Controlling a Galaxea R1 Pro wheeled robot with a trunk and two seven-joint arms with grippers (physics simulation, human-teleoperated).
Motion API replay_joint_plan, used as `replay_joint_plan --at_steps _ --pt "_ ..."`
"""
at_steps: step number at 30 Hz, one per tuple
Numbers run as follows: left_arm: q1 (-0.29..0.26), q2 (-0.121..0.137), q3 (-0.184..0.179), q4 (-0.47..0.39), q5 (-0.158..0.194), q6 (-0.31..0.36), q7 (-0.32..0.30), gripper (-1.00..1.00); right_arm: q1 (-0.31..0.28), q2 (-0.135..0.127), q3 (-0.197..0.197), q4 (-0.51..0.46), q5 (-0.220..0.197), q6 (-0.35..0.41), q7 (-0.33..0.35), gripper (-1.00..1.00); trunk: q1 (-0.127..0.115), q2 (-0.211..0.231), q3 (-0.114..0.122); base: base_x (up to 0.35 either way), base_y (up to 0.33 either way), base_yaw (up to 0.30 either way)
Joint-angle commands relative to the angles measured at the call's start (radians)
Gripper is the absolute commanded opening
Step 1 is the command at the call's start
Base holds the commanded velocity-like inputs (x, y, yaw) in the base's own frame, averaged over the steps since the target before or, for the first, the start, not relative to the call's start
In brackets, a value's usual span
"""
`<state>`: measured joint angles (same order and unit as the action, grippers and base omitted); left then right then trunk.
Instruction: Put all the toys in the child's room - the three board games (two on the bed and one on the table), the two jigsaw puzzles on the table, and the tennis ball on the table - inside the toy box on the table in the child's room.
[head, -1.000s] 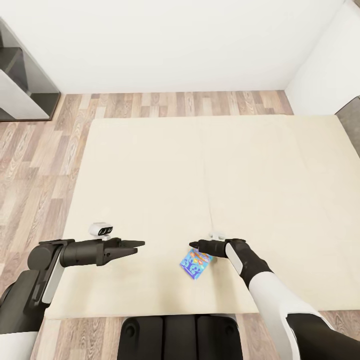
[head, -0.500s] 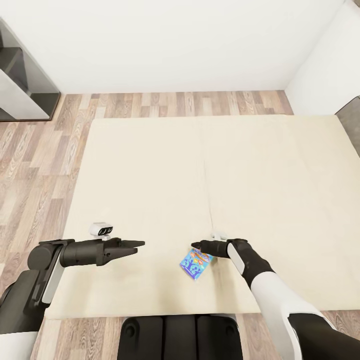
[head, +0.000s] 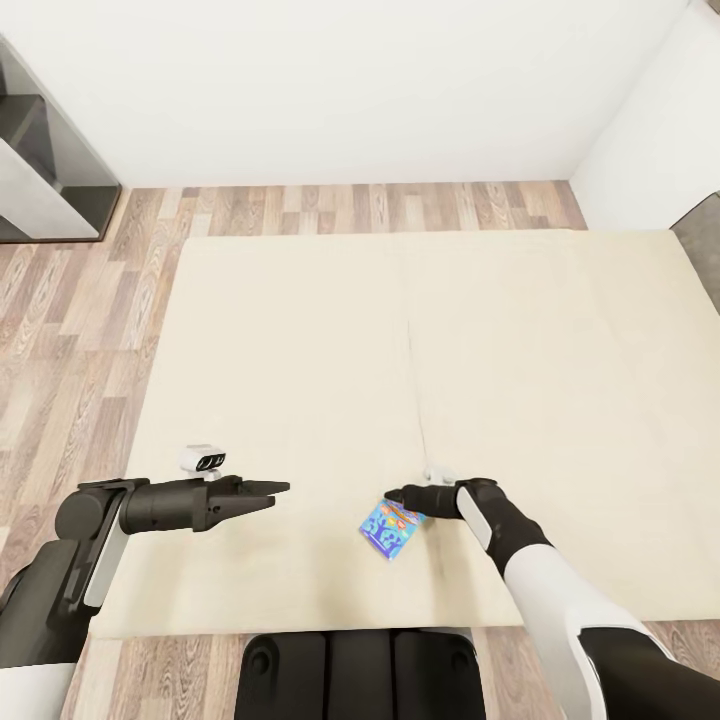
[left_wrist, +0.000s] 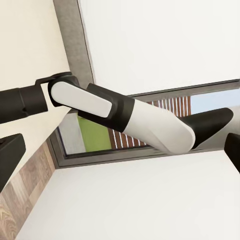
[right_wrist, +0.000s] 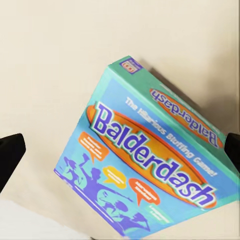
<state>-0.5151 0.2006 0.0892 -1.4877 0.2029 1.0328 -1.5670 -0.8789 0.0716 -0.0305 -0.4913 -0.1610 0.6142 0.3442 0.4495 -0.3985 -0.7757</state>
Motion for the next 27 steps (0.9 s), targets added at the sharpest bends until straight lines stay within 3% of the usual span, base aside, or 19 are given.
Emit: replay_joint_plan --at_steps 1,27 --pt "0.000 0.000 0.000 0.000 0.000 0.011 -0.004 1.00 0.000 0.000 -0.003 -0.001 -0.005 0.008 -0.001 1.00 0.001 -0.002 -0.001 0.000 0.000 0.000" --pt "0.000 0.000 0.000 0.000 0.000 0.012 -0.004 1.00 -0.001 -0.008 -0.002 0.004 -0.003 0.052 -0.005 1.00 0.001 -0.002 -0.001 0.000 0.000 0.000"
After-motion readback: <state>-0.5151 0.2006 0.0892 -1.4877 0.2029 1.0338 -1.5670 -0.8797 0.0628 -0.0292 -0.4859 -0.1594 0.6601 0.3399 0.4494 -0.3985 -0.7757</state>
